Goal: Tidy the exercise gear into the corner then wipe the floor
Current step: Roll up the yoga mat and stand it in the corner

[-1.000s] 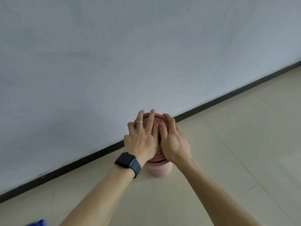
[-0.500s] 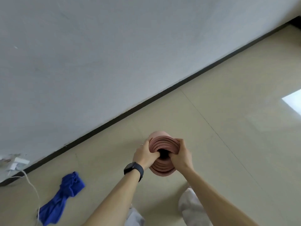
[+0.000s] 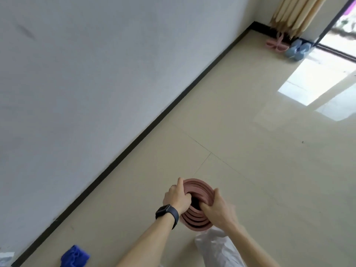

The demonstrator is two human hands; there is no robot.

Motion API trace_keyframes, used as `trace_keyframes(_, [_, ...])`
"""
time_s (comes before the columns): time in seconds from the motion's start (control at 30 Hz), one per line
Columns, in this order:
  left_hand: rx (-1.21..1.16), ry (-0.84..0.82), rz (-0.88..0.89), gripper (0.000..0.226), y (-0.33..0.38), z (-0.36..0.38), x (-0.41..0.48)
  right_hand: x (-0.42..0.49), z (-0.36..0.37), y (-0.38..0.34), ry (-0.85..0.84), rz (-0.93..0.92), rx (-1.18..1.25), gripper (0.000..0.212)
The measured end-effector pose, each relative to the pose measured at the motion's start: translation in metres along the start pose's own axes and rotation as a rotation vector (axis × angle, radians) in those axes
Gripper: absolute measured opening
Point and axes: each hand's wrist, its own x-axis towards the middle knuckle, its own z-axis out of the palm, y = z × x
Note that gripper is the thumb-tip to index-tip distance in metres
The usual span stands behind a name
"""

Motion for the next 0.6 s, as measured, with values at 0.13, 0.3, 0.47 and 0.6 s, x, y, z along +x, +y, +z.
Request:
trace_keyframes(0.13, [0.041,-0.018,0.080,0.055,0.095,0.003,0.013,0.028,-0.088,0.022,0.022,-0.023,-0.052,0.038])
trace_keyframes(0.3, [0.038,-0.017,0.220,0.056,0.195,-0.009,0.026,0.048,-0.178,0.034,0.120,-0.057,0.081,0.062])
trace_keyframes(0.47, [-0.008,0.087,0.376,0.057,0.287,-0.025,0.066,0.092,-0.266,0.027,0.329,-0.095,0.144,0.060])
trace_keyframes(0.6, [-0.070,0.126,0.468,0.053,0.362,-0.036,0.122,0.147,-0.344,0.020,0.419,-0.123,0.120,0.059])
